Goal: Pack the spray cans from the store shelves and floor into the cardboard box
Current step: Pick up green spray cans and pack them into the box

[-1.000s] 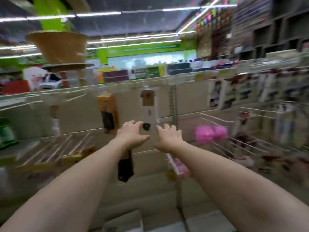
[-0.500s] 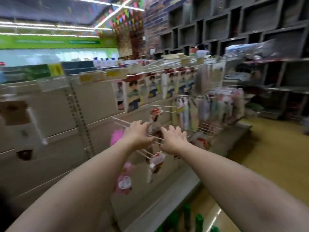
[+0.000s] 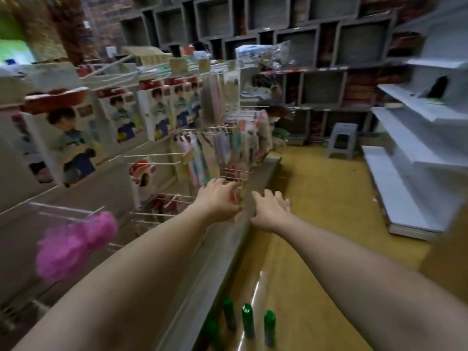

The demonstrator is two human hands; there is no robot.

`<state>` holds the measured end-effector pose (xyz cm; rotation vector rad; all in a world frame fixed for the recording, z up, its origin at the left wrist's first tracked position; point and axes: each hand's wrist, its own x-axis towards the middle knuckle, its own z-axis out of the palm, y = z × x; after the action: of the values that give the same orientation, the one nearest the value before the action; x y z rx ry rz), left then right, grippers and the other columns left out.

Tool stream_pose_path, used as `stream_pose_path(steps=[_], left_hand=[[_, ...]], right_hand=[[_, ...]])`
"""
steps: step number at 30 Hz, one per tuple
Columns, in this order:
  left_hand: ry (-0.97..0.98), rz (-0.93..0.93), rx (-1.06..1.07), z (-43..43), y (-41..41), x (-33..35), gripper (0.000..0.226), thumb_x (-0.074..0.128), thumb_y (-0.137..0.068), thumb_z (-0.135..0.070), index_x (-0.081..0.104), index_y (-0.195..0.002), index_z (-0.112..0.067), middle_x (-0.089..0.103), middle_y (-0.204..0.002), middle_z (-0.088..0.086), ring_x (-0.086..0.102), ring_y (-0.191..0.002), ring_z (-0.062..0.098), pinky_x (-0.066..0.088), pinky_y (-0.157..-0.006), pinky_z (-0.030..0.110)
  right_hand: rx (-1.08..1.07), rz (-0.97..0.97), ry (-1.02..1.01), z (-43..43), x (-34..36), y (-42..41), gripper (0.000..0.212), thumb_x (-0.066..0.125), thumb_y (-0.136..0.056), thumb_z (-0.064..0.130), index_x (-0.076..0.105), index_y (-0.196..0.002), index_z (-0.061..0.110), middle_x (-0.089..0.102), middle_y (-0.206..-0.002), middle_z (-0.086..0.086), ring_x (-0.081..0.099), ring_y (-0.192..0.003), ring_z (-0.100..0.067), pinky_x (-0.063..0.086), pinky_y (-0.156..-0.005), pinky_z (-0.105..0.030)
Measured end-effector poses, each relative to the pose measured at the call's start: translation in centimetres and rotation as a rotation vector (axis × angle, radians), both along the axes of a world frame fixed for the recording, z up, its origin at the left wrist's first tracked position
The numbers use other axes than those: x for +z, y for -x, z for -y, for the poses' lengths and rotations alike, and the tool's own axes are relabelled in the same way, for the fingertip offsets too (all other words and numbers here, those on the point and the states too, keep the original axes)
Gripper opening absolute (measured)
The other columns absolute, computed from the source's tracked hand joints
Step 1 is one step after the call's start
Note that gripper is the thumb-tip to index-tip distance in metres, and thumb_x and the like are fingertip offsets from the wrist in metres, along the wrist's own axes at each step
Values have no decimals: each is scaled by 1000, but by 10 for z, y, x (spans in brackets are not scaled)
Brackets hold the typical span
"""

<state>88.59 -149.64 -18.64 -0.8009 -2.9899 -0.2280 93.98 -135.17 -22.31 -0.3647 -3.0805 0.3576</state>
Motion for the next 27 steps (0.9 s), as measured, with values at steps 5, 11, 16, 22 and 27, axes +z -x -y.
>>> stream_pose_path(steps=[5,11,16,22,27], left_hand=[[2,52,-119,-27,42,-24,78,67,-88,-55,35,-154,-31,38,-157,7,32,-146,30,35,-116,52],[9,155,-175,-49,78,-61,77,66,-91,-53,33,-156,-28,32,-162,9,27,-150,31,32,-118,52],[55,272,-193,-70,99,-113,77,65,-92,-52,31,-157,-27,32,-161,8,30,-148,30,35,-117,51],[126,446,-148,-97,145,-198,79,65,-92,-53,30,-158,-27,31,-161,9,33,-147,30,38,-116,48],[122,572,-41,-122,192,-297,80,67,-89,-54,34,-156,-25,38,-157,10,39,-142,30,42,-113,46]], right_hand=[[-135,73,-22,-18,-18,14,68,61,-94,43,33,-153,26,38,-152,-14,31,-141,-40,29,-113,-58],[-265,186,-48,-35,-57,34,66,63,-92,42,36,-150,26,43,-146,-11,37,-135,-37,34,-108,-56],[-293,298,-20,-54,-112,58,63,62,-91,39,39,-148,25,45,-145,-11,38,-135,-36,34,-109,-57],[-241,447,30,-83,-199,106,63,61,-92,40,38,-149,24,44,-145,-12,39,-133,-36,36,-106,-54],[-164,573,92,-109,-299,144,62,60,-93,40,38,-149,25,45,-142,-13,41,-131,-38,38,-104,-54]])
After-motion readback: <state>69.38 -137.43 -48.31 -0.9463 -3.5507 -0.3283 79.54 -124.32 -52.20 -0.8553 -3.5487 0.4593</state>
